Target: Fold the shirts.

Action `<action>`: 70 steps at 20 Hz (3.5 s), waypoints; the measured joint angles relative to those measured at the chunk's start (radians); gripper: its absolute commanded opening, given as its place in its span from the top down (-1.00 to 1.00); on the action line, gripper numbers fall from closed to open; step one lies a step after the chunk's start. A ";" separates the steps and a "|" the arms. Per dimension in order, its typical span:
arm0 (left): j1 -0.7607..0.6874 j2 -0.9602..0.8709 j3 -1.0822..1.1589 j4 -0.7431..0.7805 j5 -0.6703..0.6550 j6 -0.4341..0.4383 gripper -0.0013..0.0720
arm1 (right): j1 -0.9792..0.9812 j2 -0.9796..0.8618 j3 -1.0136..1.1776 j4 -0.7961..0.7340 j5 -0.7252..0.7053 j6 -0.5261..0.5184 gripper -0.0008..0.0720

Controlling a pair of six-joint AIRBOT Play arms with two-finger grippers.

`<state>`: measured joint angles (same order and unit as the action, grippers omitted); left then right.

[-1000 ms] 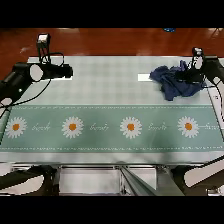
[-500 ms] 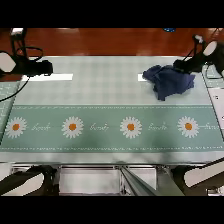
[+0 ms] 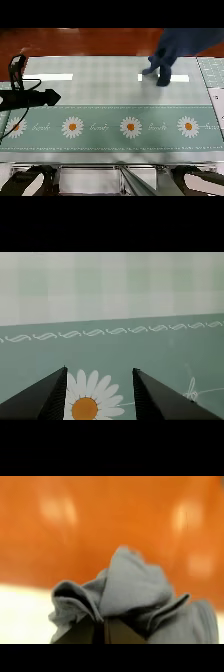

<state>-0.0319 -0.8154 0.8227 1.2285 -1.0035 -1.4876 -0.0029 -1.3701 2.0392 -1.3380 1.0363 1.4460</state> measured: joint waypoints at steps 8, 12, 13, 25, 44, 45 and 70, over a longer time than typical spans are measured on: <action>-0.005 0.132 -0.071 -0.055 0.018 0.003 -0.41 | 0.267 0.167 0.003 0.018 0.034 -0.059 0.91; 0.013 0.142 -0.074 -0.061 0.033 -0.001 -0.41 | 0.404 0.164 -0.133 0.019 0.106 -0.035 0.91; 0.026 0.143 -0.074 -0.061 0.039 -0.001 -0.41 | 0.440 0.152 -0.186 0.018 0.119 -0.020 0.91; 0.084 0.142 -0.078 -0.061 0.012 -0.009 -0.41 | 0.739 -0.282 -0.497 0.166 -0.043 0.142 -0.15; 0.091 -0.343 -0.139 -0.430 -0.188 0.153 -0.41 | -0.221 0.358 -1.123 0.108 0.161 0.035 -0.13; 0.091 -0.381 -0.140 -0.464 -0.177 0.163 -0.41 | -0.234 0.388 -1.191 0.125 0.142 0.023 -0.13; -0.178 -0.770 0.097 -0.641 0.001 0.314 0.93 | -0.172 0.465 -1.453 0.335 0.025 -0.015 -0.12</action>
<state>-0.2096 -1.5852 0.9199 0.5877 -1.0023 -1.1740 -0.1749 -0.9054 0.5861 -1.0035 1.0615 1.4311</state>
